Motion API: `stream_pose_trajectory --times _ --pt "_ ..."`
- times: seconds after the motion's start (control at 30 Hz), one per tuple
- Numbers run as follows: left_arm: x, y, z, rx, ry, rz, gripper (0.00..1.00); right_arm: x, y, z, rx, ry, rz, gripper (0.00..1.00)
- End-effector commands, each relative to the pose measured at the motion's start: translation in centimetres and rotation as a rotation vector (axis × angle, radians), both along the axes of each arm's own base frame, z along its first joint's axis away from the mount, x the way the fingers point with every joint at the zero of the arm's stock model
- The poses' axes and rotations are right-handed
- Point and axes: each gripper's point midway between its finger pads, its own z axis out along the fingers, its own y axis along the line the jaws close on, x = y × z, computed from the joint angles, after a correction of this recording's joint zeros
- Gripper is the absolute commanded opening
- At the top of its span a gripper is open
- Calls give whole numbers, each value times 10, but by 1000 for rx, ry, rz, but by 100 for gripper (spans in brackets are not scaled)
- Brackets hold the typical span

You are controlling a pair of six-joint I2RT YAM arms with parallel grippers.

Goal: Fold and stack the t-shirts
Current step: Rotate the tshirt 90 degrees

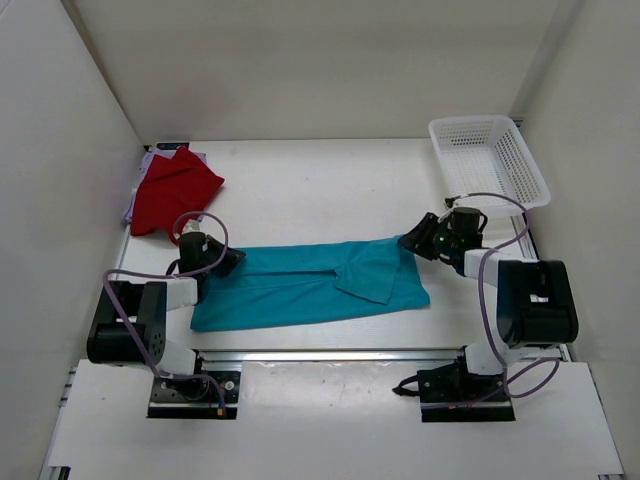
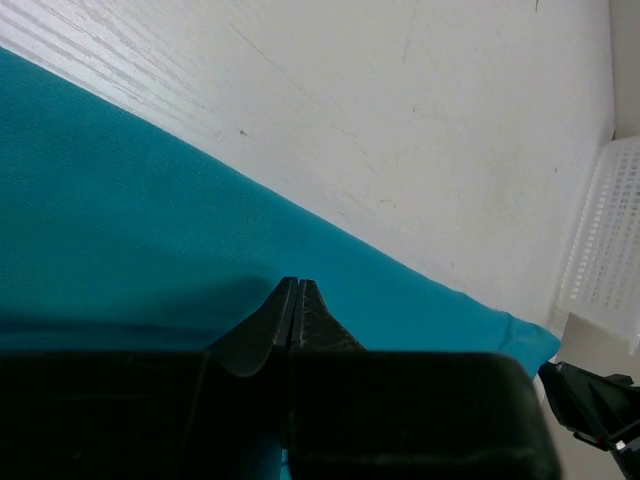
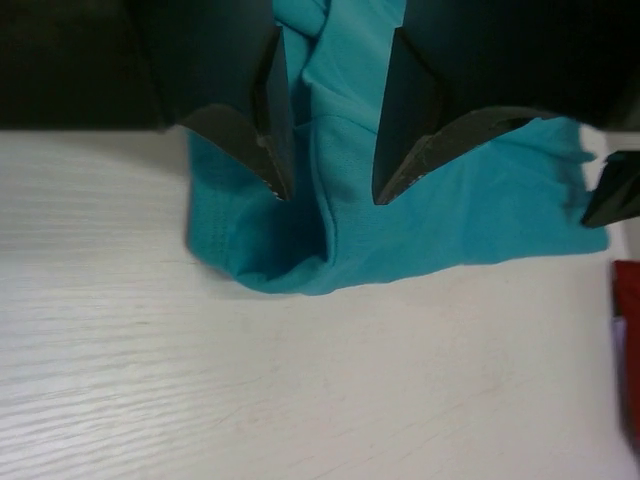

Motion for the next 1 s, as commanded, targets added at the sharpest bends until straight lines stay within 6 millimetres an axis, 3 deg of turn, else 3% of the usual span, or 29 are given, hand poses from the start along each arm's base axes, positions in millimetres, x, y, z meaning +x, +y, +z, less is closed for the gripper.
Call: stream_pose_trajectory --times 0.0,0.1,0.23,0.3,0.37,0.43,0.53,0.6,0.67,0.77,0.8,0.87,0.97 --pt "7 0 11 -23 -55 10 6 13 7 20 156 -84 37 33" --pt "4 2 5 -38 -36 22 6 17 5 17 185 -77 18 26" --pt "-1 5 -5 -64 -11 33 5 24 0 18 177 -81 -13 1" --pt "-3 5 -8 -63 -4 35 4 24 -3 17 184 -81 -33 0" --pt "-2 19 -11 -57 2 81 4 28 -5 17 183 -82 -35 0" --pt "-4 21 -14 -63 14 84 4 28 -4 16 192 -76 -23 3" --pt "-4 23 -14 -55 10 89 3 24 -2 10 186 -64 -18 33" --pt "-2 22 -12 -56 3 91 2 22 -3 4 172 -46 -15 37" --pt "-3 20 -14 -53 10 85 2 20 0 1 182 -38 1 35" --pt "-2 19 -13 -60 9 75 2 23 6 1 201 -27 15 22" --pt "-1 21 -13 -49 2 77 2 24 6 1 203 -29 17 12" --pt "-2 22 -13 -52 3 83 1 26 4 2 210 -43 0 1" --pt "-2 24 -14 -45 7 91 2 27 -1 6 232 -53 -24 0"
